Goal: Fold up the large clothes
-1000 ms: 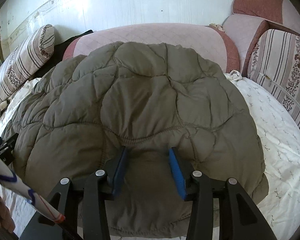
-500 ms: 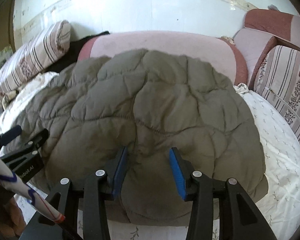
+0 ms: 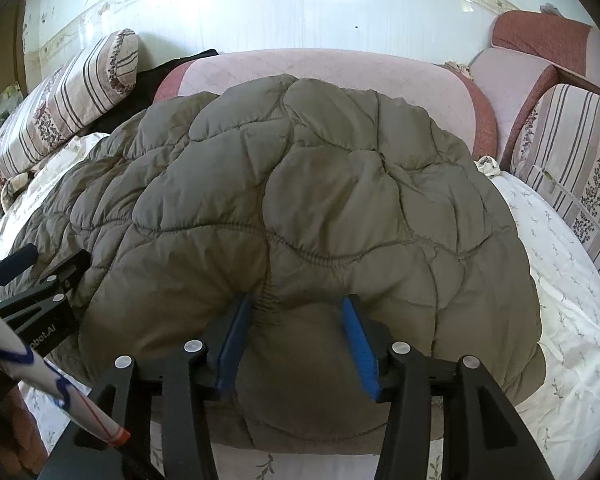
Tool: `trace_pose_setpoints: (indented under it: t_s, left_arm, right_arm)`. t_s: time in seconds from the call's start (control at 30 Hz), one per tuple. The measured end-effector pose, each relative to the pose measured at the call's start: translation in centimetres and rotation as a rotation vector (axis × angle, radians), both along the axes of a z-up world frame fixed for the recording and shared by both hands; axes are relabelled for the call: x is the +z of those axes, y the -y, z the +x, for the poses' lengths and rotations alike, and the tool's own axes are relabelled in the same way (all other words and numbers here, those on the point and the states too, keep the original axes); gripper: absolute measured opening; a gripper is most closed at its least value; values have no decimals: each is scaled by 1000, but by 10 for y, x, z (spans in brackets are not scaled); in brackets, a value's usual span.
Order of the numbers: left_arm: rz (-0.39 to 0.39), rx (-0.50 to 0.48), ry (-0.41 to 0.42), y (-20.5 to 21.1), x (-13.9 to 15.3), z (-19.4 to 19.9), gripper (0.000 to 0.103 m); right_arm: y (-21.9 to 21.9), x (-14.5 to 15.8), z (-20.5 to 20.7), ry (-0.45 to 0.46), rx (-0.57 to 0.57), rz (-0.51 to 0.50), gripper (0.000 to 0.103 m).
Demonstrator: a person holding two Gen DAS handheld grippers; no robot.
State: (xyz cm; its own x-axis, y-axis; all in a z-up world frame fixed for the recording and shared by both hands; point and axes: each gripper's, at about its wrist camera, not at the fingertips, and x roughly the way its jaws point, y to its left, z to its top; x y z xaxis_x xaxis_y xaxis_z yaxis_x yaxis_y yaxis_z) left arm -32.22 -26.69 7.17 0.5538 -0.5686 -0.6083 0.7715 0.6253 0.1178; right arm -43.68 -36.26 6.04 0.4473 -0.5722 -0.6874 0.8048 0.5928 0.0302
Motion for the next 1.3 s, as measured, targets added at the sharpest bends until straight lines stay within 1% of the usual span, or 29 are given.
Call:
trace_pose_setpoints:
  t_s: [0.23, 0.3, 0.33, 0.4, 0.43, 0.5, 0.57, 0.6, 0.67, 0.73, 0.83, 0.9, 0.97, 1.07, 1.13, 1.2, 1.27, 1.3]
  left_arm:
    - [0, -5, -7, 0, 1, 2, 75]
    - [-23, 0, -25, -5, 6, 8, 75]
    - [-37, 7, -36, -6, 9, 11, 75]
    - [-76, 36, -60, -14, 15, 22, 75]
    - [-86, 57, -69, -17, 16, 28, 75]
    - [-82, 90, -101, -20, 13, 40, 75]
    - [-77, 108, -144, -21, 8, 50, 75]
    - [-73, 116, -165, -21, 6, 54, 77]
    - [-53, 119, -159, -19, 4, 54, 79]
    - [-45, 119, -151, -18, 2, 52, 79]
    - [-54, 122, -155, -20, 4, 53, 79]
    - [-68, 145, -143, -25, 9, 55, 79]
    - [-76, 169, -130, -29, 14, 59, 79]
    - [-81, 200, -158, -36, 12, 70, 79]
    - [-64, 206, -180, -34, 8, 73, 79]
    - [-33, 204, -176, -29, 5, 73, 79]
    - [-18, 199, -166, -27, 5, 72, 79]
    - [-20, 199, -176, -29, 7, 73, 79]
  right_arm:
    - [3, -1, 0, -3, 1, 9, 56]
    - [4, 2, -3, 16, -1, 24, 56]
    - [6, 7, -8, 52, -4, 35, 56]
    - [10, 17, -18, 89, -28, 23, 56]
    - [15, 23, -26, 97, -63, 1, 56]
    - [25, 26, -36, 102, -109, -3, 56]
    - [44, 21, -52, 86, -190, 39, 54]
    - [52, 16, -59, 83, -223, 68, 52]
    - [65, 5, -68, 87, -256, 138, 52]
    - [71, -4, -67, 82, -247, 180, 52]
    - [69, -3, -67, 73, -250, 170, 53]
    - [68, 3, -71, 93, -261, 169, 52]
    - [66, 13, -86, 124, -316, 155, 52]
    - [72, 18, -103, 112, -389, 139, 51]
    - [76, 13, -112, 110, -410, 172, 46]
    - [80, 7, -116, 89, -428, 194, 46]
    - [87, -4, -119, 96, -405, 257, 46]
    - [88, -6, -122, 104, -403, 266, 46]
